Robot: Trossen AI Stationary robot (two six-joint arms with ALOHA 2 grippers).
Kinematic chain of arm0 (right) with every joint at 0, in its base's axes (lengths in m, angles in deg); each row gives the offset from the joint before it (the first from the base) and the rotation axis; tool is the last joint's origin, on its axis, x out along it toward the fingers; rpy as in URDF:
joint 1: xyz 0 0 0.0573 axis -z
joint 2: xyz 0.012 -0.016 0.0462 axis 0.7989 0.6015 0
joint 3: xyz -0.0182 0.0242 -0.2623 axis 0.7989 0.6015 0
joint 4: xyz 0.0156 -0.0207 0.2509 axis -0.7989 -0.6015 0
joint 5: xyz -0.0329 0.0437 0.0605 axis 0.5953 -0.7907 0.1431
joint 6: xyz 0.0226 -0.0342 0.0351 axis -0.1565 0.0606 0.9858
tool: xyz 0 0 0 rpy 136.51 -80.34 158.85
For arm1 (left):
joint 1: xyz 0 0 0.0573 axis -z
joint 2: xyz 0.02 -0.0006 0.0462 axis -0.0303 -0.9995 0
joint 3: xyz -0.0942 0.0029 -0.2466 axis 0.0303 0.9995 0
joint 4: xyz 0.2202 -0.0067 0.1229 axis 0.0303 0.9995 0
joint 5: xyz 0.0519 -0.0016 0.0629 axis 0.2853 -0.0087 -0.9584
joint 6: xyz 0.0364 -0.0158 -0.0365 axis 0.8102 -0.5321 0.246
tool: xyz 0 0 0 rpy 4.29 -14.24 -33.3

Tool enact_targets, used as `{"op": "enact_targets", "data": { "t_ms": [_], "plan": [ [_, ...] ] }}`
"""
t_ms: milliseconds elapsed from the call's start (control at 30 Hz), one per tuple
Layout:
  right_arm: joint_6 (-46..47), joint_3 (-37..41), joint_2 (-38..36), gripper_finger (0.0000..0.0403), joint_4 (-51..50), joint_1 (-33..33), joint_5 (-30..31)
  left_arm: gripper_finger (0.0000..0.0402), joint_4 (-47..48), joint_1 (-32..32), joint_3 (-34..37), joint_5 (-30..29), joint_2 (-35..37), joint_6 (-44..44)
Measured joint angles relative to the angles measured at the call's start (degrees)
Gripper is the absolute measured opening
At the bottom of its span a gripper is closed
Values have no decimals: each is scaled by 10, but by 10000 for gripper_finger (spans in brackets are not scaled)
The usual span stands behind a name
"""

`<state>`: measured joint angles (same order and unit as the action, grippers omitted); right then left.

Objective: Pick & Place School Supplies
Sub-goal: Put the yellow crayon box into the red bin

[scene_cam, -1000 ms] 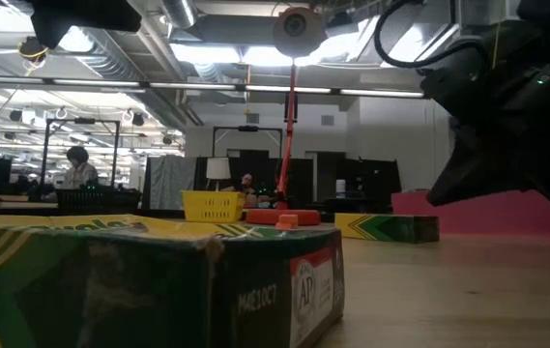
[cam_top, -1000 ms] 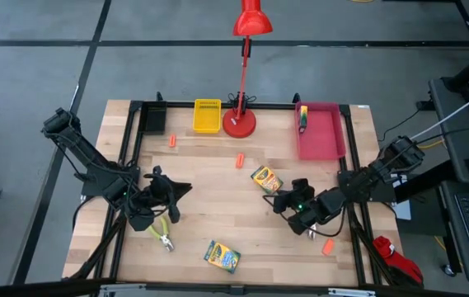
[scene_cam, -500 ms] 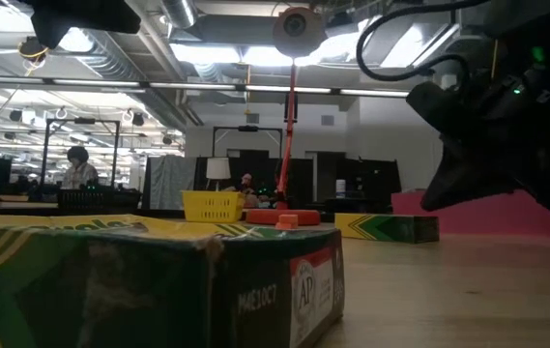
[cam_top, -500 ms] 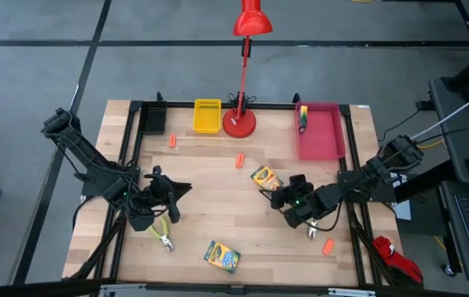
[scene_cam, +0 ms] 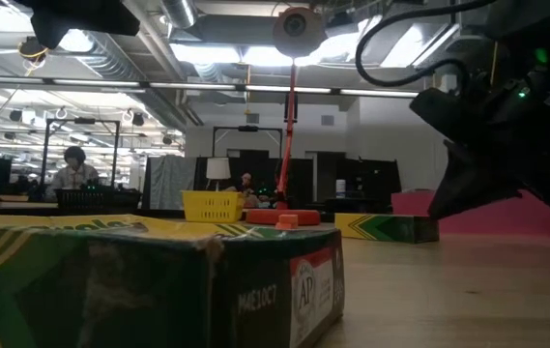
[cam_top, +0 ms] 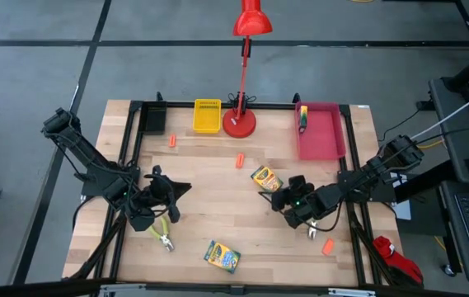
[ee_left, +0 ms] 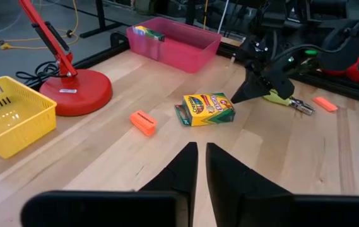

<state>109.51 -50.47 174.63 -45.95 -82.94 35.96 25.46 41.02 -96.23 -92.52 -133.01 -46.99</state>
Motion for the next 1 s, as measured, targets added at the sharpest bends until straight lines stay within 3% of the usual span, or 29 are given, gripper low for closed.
{"op": "enact_targets", "data": {
  "t_ms": [300,1000],
  "plan": [
    [5,-5,-2,0,1,5,20,22,0,0,0,0,0,0],
    [-55,-5,-3,0,1,25,-19,22,2,0,0,0,0,0]
  ]
}}
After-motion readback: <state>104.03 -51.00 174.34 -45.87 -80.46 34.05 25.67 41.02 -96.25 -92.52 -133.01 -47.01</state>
